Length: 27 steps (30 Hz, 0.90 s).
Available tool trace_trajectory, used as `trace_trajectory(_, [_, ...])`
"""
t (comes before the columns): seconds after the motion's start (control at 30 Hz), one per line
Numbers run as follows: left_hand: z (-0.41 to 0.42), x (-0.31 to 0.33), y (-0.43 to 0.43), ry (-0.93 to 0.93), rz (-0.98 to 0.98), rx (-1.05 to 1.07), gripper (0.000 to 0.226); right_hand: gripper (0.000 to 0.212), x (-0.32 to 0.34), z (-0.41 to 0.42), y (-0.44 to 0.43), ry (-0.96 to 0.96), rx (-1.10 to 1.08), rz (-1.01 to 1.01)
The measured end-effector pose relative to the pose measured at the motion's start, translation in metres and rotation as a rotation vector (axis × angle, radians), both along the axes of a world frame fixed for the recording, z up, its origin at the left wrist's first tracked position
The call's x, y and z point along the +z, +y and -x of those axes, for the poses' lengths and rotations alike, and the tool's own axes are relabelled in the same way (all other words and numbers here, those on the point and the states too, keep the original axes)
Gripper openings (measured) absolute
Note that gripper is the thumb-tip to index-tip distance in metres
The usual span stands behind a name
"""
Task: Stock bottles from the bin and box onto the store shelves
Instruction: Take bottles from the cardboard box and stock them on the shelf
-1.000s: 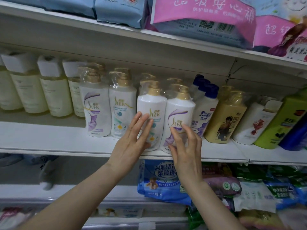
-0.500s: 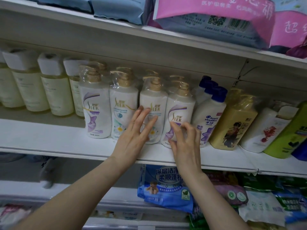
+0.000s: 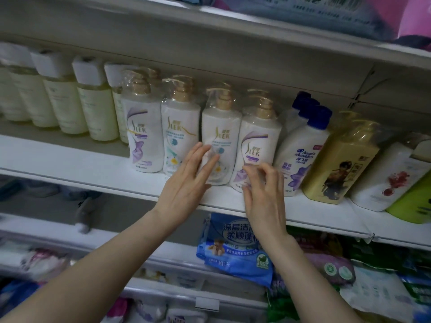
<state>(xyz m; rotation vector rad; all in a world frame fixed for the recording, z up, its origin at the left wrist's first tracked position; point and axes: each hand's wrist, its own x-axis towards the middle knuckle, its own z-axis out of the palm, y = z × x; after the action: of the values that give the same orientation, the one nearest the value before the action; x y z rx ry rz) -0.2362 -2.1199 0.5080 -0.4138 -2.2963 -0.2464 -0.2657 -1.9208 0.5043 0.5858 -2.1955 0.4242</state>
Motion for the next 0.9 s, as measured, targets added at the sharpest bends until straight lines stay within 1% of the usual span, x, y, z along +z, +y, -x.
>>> trace_trajectory(0.07, [-0.012,-0.004,0.002,-0.017,-0.013,0.012,0.069,0.043,-0.005,-0.008,-0.001,-0.022,0.02,-0.002])
trace_trajectory(0.13, [-0.023,-0.009,0.0,-0.02,-0.011,0.013,0.061,0.042,-0.01,-0.02,-0.004,-0.026,-0.004,-0.017])
trace_trajectory(0.23, [-0.042,-0.014,-0.006,0.001,0.007,-0.033,0.051,0.034,-0.017,-0.04,-0.013,-0.003,-0.037,-0.006])
trace_trajectory(0.43, [-0.095,-0.032,-0.039,-0.02,-0.008,-0.137,0.038,0.033,-0.037,-0.096,-0.051,-0.017,-0.052,0.022])
trace_trajectory(0.5, [-0.112,-0.048,-0.056,-0.049,-0.022,-0.154,0.038,0.033,-0.051,-0.119,-0.068,-0.044,-0.054,0.013])
trace_trajectory(0.57, [-0.131,-0.067,-0.072,-0.107,-0.047,-0.148,0.039,0.033,-0.069,-0.142,-0.085,-0.099,-0.048,-0.001])
trace_trajectory(0.7, [-0.169,-0.109,-0.098,-0.246,-0.129,-0.145,0.036,0.036,-0.109,-0.188,-0.115,-0.268,-0.029,-0.028])
trace_trajectory(0.9, [-0.214,-0.177,-0.127,-0.421,-0.183,-0.125,0.035,0.045,-0.173,-0.243,-0.143,-0.489,-0.027,-0.074])
